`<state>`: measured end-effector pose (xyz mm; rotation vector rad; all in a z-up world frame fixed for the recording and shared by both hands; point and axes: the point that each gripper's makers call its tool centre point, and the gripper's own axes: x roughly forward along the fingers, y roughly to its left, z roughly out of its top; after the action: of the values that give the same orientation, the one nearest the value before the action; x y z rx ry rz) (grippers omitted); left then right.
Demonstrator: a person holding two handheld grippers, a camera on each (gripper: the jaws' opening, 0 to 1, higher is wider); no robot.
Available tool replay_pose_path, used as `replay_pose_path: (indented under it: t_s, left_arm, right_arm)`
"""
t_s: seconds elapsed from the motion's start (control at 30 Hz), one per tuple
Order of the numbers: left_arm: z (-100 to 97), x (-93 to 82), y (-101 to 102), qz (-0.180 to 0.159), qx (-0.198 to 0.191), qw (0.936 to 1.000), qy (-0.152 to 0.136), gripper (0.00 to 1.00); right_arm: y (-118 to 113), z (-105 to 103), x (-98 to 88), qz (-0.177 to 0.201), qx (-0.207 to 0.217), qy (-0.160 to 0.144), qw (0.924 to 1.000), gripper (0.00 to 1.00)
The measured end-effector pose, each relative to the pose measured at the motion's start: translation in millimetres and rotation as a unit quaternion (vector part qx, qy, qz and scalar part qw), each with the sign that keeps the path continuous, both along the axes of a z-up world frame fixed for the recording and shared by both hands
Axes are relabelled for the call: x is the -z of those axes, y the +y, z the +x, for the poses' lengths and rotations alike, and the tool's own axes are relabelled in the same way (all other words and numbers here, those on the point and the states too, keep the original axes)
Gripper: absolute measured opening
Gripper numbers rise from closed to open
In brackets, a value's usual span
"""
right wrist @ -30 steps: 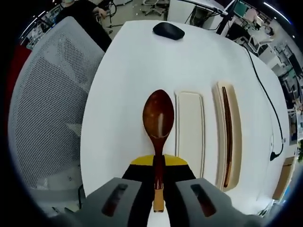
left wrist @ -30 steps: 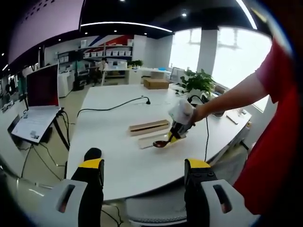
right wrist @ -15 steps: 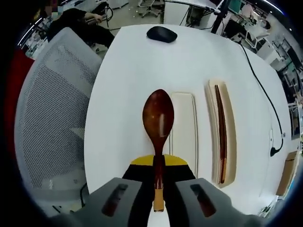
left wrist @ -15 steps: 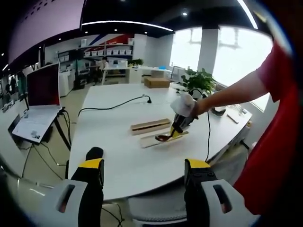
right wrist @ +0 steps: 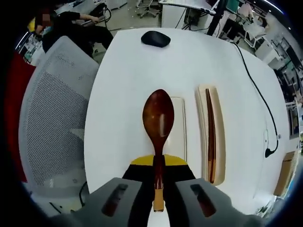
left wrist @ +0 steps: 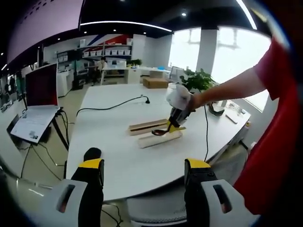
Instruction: Arrange the utensils inside the cutlery case until each visible utensil rests in its matching compartment.
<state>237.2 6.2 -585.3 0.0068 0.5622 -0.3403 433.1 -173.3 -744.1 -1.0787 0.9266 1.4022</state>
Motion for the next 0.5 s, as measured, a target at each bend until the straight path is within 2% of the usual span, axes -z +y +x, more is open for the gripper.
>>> replay_pose_path:
  t_s: [0.27, 0.5]
  left_arm:
    - [-0.6, 0.9, 6, 0.003, -0.005, 1.0, 0.003, 0.7]
    - [-1.1, 2.2, 7, -0.001, -0.011, 0.9999, 0.003, 0.7]
  right_arm:
    - [-3, 13, -8.7, -0.007, 0.003, 0.005, 1.0, 0.01]
    - [0, 35, -21.9, -0.007, 0.001, -0.007, 1.0, 0.01]
